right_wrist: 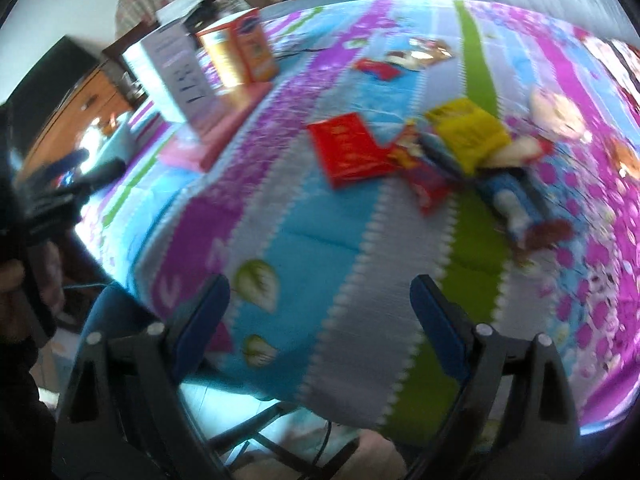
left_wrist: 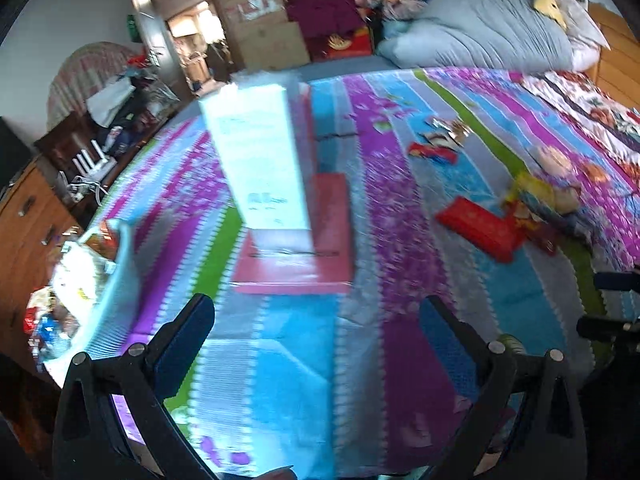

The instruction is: Organize snacks

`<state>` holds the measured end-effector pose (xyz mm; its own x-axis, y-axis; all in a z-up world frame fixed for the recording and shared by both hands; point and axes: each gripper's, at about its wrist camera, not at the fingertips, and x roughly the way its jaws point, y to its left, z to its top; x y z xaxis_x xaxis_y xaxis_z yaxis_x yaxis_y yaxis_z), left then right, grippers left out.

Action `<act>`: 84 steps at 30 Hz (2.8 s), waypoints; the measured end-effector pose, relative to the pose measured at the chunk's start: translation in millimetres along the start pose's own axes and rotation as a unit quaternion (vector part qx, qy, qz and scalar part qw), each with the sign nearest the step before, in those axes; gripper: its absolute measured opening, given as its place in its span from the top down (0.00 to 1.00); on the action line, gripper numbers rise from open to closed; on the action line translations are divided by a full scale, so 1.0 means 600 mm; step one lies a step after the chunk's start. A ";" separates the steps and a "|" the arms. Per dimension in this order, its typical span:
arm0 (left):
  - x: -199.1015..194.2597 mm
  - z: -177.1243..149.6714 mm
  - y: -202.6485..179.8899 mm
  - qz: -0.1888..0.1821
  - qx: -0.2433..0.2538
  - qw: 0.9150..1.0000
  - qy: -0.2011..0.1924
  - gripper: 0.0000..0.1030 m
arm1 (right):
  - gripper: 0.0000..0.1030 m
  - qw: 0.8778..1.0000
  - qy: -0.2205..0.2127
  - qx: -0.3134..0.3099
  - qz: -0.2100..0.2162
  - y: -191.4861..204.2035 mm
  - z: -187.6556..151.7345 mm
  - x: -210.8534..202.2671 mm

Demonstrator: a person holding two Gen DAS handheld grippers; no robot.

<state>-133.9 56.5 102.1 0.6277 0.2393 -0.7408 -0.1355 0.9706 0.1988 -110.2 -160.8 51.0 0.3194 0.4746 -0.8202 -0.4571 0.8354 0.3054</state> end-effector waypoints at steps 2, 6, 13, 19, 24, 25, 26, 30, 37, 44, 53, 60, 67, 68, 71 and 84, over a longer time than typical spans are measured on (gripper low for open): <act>0.021 0.001 -0.021 -0.011 0.003 1.000 0.017 0.00 | 0.10 1.000 -0.001 0.011 -0.003 -0.021 -0.005 -0.001; 0.069 0.000 -0.053 -0.031 0.007 0.999 0.044 0.00 | 0.10 1.000 -0.001 0.022 -0.006 -0.049 -0.015 0.005; 0.151 0.003 -0.092 -0.056 -0.004 0.996 0.073 0.00 | 0.10 1.000 -0.014 0.007 -0.024 -0.067 -0.016 0.021; 0.208 0.000 -0.098 -0.048 -0.032 0.993 0.104 0.00 | 0.07 0.999 -0.020 -0.012 -0.031 -0.065 -0.003 0.046; 0.200 -0.012 -0.102 -0.032 -0.049 0.996 0.070 0.00 | 0.02 0.998 -0.027 -0.043 -0.049 -0.051 -0.006 0.061; 0.197 -0.015 -0.101 -0.033 -0.049 0.996 0.062 0.00 | 0.01 0.997 -0.027 -0.053 -0.056 -0.045 -0.010 0.062; 0.195 -0.016 -0.100 -0.034 -0.050 0.997 0.057 0.00 | 0.00 0.996 -0.026 -0.062 -0.061 -0.039 -0.016 0.064; 0.187 -0.015 -0.095 -0.036 -0.050 0.997 0.043 0.00 | 0.00 0.993 -0.021 -0.093 -0.071 -0.018 -0.033 0.067; 0.185 -0.011 -0.093 -0.039 -0.052 0.997 0.046 0.00 | 0.00 0.996 -0.022 -0.074 -0.049 -0.024 -0.034 0.064; 0.183 -0.015 -0.094 -0.033 -0.052 0.997 0.037 0.00 | 0.00 0.997 0.007 -0.039 -0.065 -0.020 -0.017 0.078; 0.180 -0.019 -0.094 -0.034 -0.055 0.998 0.027 0.00 | 0.00 0.990 -0.029 -0.087 -0.108 -0.005 -0.041 0.085; 0.179 -0.021 -0.095 -0.033 -0.055 0.998 0.024 0.00 | 0.00 0.988 -0.069 -0.093 -0.103 -0.009 -0.042 0.090; 0.179 -0.020 -0.095 -0.034 -0.056 0.998 0.023 0.00 | 0.00 0.988 -0.074 -0.090 -0.102 -0.010 -0.036 0.095; 0.179 -0.020 -0.095 -0.034 -0.056 0.998 0.023 0.00 | 0.00 0.988 -0.073 -0.088 -0.102 -0.010 -0.035 0.096; 0.179 -0.020 -0.095 -0.034 -0.056 0.998 0.024 0.00 | 0.00 0.988 -0.069 -0.084 -0.108 -0.008 -0.030 0.098; 0.179 -0.020 -0.095 -0.033 -0.056 0.998 0.025 0.00 | 0.00 0.988 -0.076 -0.072 -0.112 -0.010 -0.016 0.106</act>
<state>-67.9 27.2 3.3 0.5998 0.1733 -0.7812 -0.1817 0.9803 0.0780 -95.0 -138.0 -7.7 0.5423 0.3280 -0.7736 -0.4711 0.8810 0.0433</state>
